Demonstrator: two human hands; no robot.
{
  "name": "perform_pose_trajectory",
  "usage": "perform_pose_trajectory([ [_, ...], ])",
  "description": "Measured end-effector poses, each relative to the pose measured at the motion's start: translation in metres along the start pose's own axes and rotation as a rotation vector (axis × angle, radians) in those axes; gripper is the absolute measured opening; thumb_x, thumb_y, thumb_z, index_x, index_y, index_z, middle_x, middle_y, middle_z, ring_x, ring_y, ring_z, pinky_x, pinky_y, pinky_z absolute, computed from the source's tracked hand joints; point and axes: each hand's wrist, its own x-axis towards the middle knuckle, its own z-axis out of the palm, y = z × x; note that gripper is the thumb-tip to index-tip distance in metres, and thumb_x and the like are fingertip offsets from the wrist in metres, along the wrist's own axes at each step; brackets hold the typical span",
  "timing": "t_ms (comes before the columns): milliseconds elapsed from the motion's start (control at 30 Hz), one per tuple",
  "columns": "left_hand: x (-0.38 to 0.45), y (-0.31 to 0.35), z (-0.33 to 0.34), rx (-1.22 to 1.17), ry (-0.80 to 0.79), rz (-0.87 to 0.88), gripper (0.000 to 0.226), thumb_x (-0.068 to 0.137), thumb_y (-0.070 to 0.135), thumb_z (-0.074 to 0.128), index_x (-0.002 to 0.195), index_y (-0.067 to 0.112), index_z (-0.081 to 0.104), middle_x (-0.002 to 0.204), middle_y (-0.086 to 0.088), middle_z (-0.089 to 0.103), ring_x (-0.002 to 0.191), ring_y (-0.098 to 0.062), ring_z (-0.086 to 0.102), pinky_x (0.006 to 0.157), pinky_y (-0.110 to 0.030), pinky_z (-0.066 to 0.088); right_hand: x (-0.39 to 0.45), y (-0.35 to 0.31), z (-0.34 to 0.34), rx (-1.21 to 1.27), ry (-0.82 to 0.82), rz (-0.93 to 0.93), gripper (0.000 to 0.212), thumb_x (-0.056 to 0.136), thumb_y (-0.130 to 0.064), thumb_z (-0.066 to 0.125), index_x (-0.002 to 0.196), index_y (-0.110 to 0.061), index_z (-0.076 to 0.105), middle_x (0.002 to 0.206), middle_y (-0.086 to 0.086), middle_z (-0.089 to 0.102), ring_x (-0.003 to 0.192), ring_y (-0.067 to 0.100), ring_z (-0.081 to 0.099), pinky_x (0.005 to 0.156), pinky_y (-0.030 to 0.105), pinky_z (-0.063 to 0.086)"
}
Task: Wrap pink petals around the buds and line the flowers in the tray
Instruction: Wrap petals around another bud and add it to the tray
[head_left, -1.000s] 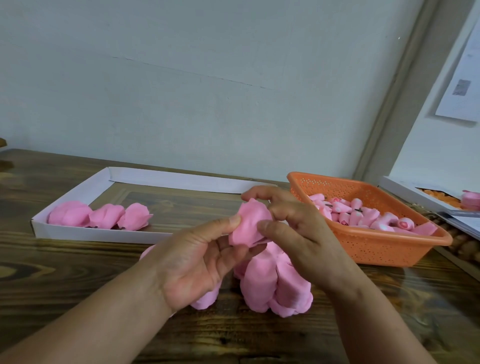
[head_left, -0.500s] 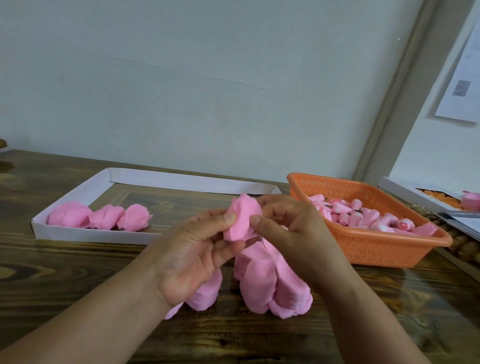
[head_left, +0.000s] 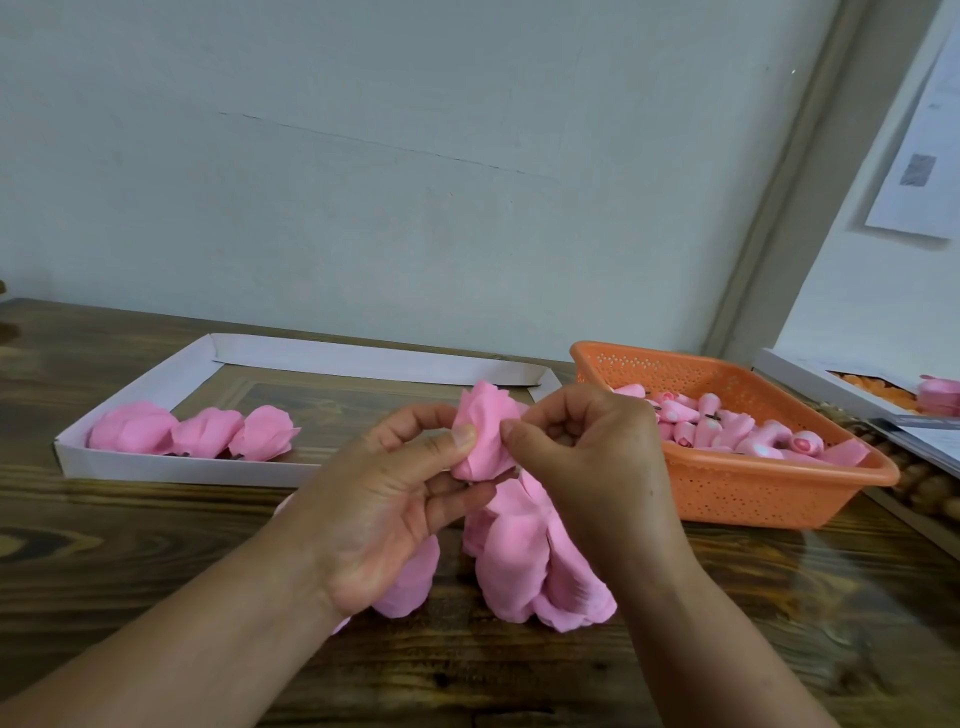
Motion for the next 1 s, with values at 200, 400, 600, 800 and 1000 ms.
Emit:
perform_pose_trajectory([
  [200, -0.001, 0.003, 0.002, -0.039, 0.0, 0.025, 0.04, 0.069, 0.009, 0.062, 0.109, 0.002, 0.06, 0.099, -0.018, 0.073, 0.084, -0.024, 0.073, 0.066, -0.028, 0.06, -0.001, 0.001, 0.004, 0.02, 0.06, -0.023, 0.027, 0.075, -0.01, 0.075, 0.056, -0.019, 0.059, 0.048, -0.014, 0.055, 0.042, 0.002, 0.046, 0.044, 0.011, 0.036],
  [400, -0.002, 0.002, 0.003, -0.018, -0.016, 0.02, 0.043, 0.071, 0.009, 0.062, 0.113, 0.0, 0.059, 0.102, -0.02, 0.072, 0.084, -0.024, 0.073, 0.07, -0.029, 0.06, -0.002, 0.001, 0.008, -0.009, 0.098, -0.055, 0.033, 0.075, -0.005, 0.07, 0.052, -0.023, 0.055, 0.048, -0.011, 0.055, 0.042, 0.003, 0.046, 0.045, 0.013, 0.038],
  [600, -0.003, 0.001, 0.005, 0.021, -0.013, 0.027, 0.043, 0.07, 0.009, 0.064, 0.112, 0.0, 0.06, 0.104, -0.021, 0.071, 0.084, -0.024, 0.073, 0.073, -0.031, 0.06, -0.003, 0.001, 0.009, 0.019, 0.08, -0.047, 0.024, 0.072, 0.002, 0.065, 0.057, -0.015, 0.061, 0.05, -0.001, 0.059, 0.043, 0.005, 0.047, 0.047, 0.013, 0.04],
  [800, -0.005, -0.002, 0.009, 0.081, 0.02, 0.101, 0.044, 0.066, 0.01, 0.064, 0.108, -0.003, 0.061, 0.093, -0.019, 0.073, 0.075, -0.02, 0.072, 0.067, -0.027, 0.06, -0.007, -0.004, 0.012, 0.083, 0.096, -0.039, 0.026, 0.076, 0.005, 0.061, 0.07, -0.02, 0.061, 0.058, -0.002, 0.063, 0.046, 0.004, 0.054, 0.046, 0.015, 0.042],
  [1000, -0.003, -0.006, 0.008, 0.201, 0.104, 0.204, 0.036, 0.064, 0.014, 0.067, 0.098, 0.001, 0.064, 0.082, -0.015, 0.073, 0.072, -0.017, 0.071, 0.063, -0.024, 0.058, -0.009, -0.008, 0.011, 0.141, 0.021, 0.017, 0.019, 0.078, -0.009, 0.066, 0.093, -0.02, 0.061, 0.066, -0.001, 0.068, 0.054, 0.008, 0.062, 0.056, 0.021, 0.053],
])
